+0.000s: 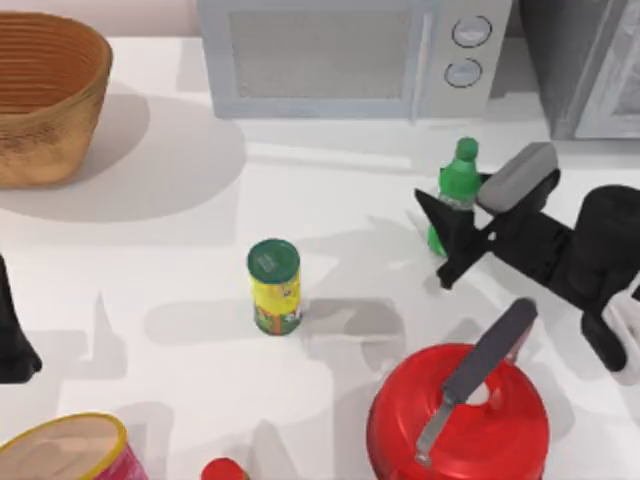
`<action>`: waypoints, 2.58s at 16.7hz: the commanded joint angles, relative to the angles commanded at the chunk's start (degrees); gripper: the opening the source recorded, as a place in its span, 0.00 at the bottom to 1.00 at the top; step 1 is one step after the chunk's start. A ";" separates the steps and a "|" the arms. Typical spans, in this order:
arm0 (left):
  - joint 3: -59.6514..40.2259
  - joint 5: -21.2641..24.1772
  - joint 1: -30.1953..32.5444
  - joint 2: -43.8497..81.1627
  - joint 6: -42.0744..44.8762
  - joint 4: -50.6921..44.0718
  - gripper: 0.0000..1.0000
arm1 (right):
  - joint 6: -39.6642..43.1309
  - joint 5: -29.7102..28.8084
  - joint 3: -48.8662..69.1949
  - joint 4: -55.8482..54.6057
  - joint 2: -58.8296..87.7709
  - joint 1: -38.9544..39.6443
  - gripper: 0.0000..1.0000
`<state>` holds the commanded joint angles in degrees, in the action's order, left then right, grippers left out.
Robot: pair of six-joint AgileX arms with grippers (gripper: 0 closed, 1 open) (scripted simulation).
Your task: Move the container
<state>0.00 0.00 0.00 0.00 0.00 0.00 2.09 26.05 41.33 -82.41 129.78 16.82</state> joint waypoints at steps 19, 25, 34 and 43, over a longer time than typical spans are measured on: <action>0.00 0.00 0.00 0.00 0.00 0.00 1.00 | 33.11 39.15 10.85 53.13 -4.93 -40.63 0.00; 0.00 0.00 0.00 0.00 0.00 0.00 1.00 | 48.18 54.99 15.68 72.94 -10.73 -57.27 0.00; 0.00 0.00 0.00 0.00 0.00 0.00 1.00 | 48.31 56.66 16.03 72.89 -10.28 -58.68 0.00; 0.00 0.00 0.00 0.00 0.00 0.00 1.00 | 27.39 52.64 12.37 40.64 -1.88 -53.87 0.00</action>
<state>0.00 0.00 0.00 0.00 0.00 0.00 29.48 78.69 53.69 -41.77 127.90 -37.05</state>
